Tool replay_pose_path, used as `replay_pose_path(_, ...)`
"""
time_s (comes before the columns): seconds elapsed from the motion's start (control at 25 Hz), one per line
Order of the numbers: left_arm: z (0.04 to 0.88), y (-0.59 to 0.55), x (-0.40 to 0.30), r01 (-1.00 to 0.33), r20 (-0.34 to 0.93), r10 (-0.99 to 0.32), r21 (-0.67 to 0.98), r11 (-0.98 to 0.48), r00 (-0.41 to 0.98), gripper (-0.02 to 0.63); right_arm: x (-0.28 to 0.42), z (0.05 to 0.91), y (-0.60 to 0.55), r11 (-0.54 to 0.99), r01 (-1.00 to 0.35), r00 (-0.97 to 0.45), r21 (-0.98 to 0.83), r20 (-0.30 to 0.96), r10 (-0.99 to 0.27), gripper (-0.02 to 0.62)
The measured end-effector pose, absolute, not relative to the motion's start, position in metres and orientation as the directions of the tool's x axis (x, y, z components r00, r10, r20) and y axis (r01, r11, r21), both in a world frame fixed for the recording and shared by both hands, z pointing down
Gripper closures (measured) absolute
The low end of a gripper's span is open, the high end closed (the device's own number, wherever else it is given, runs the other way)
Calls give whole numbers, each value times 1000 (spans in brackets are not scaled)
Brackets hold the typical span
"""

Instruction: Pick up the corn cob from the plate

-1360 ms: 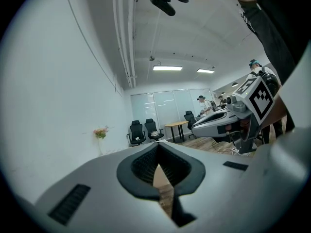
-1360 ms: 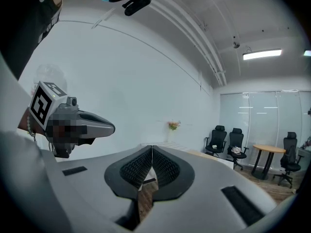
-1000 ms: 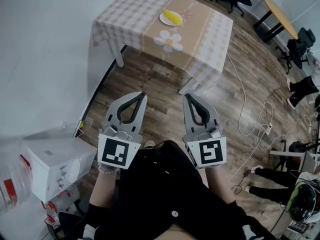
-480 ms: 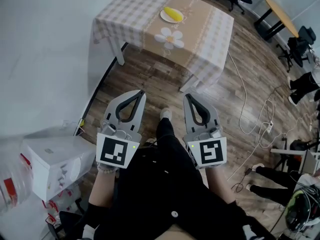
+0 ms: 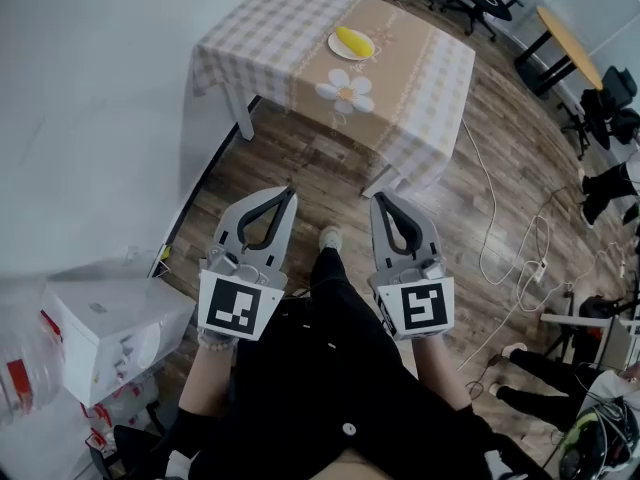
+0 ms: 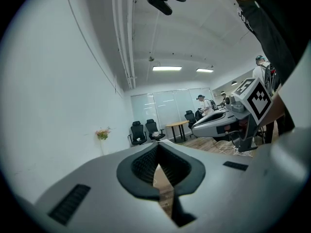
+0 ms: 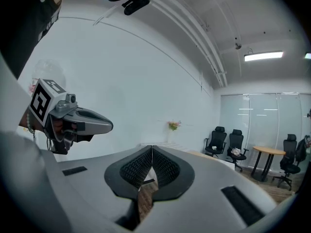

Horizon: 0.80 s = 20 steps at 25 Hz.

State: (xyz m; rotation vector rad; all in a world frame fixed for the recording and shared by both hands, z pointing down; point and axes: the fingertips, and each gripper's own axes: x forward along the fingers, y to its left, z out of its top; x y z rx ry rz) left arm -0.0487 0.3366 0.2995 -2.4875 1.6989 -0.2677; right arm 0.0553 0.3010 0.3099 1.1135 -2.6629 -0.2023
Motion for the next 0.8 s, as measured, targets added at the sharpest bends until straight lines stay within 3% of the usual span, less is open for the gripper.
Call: replay_pose_path(0.8, 297, 222, -43, -927, 92, -947, -199, -319, 307, 601, 49, 312, 178, 745, -630, -721, 219, 193, -666, 555)
